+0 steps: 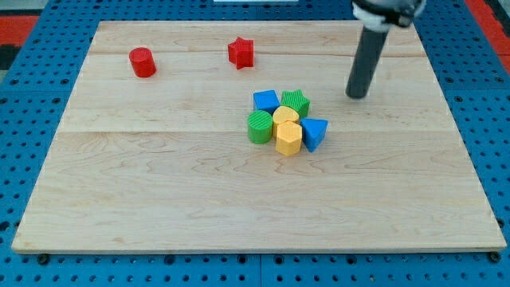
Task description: Push red star towards green star
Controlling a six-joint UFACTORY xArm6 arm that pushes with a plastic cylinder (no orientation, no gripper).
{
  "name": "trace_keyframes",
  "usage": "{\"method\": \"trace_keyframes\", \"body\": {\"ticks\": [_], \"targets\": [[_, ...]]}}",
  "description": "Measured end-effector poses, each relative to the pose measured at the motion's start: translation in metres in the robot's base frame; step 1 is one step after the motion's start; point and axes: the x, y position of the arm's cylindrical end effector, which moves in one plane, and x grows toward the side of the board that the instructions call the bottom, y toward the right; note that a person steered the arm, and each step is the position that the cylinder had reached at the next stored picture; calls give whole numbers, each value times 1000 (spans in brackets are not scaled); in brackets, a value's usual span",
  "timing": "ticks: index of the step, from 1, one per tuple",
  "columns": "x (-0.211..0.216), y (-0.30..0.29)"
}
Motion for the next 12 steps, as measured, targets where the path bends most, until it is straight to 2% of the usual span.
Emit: {"method": "trace_keyframes", "body": {"ticks": [1,2,3,4,5,6,7,8,9,10,11,12], "targets": [[-65,-26],[-102,-119],[-111,-249],[-103,-241],[-96,-154],[-77,-169],[-97,-218],[-98,-263],[-53,-216],[-38,-153],[-6,-127],[7,-81]]}}
